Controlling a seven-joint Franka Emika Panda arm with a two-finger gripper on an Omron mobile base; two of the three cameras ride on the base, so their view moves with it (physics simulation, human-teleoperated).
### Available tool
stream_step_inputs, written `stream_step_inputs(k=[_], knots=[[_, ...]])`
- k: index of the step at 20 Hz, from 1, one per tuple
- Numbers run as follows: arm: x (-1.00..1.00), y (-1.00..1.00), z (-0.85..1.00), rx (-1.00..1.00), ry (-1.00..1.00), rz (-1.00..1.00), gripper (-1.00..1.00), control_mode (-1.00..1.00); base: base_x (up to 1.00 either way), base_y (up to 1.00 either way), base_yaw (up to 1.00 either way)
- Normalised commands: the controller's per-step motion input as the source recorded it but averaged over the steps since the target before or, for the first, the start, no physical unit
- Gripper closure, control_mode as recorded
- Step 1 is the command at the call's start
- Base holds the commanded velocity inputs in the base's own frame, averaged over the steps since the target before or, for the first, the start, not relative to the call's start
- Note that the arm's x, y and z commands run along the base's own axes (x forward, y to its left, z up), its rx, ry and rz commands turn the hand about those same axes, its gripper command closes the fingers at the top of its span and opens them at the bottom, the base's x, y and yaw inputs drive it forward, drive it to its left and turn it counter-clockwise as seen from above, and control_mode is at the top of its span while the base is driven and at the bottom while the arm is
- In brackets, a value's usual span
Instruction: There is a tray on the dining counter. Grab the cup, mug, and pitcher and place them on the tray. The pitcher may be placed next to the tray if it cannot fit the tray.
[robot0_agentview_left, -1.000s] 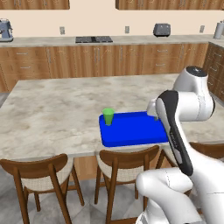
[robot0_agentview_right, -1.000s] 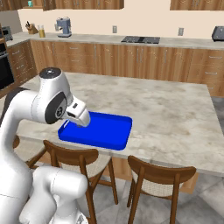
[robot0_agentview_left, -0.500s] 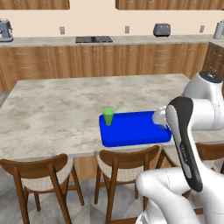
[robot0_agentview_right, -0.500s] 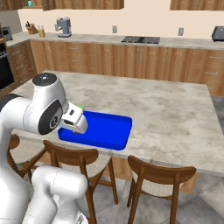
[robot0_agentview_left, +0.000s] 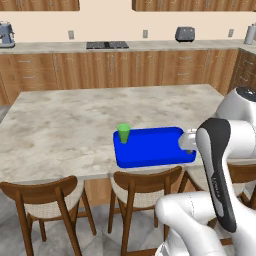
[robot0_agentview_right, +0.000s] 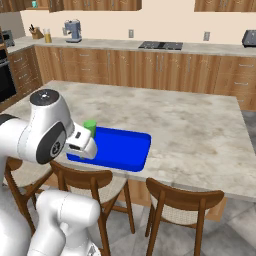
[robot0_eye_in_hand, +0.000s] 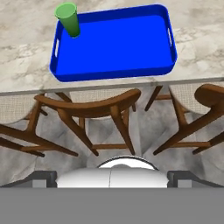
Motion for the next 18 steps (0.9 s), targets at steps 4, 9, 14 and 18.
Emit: stream_step_inputs(k=[4,9,14,18], knots=[[-0.02,0.0,0.05,0.0,0.04,0.0,-1.0,-1.0,0.0,0.0,0.0],[0.0,0.0,0.0,0.0,0.01,0.0,-1.0,1.0,-0.21,0.0,0.0],[0.0,0.0,0.0,0.0,0.0,0.0,-1.0,1.0,-0.77,0.13,0.0],[0.0,0.0,0.0,0.0,0.0,0.0,-1.0,1.0,-0.56,0.67,0.0]])
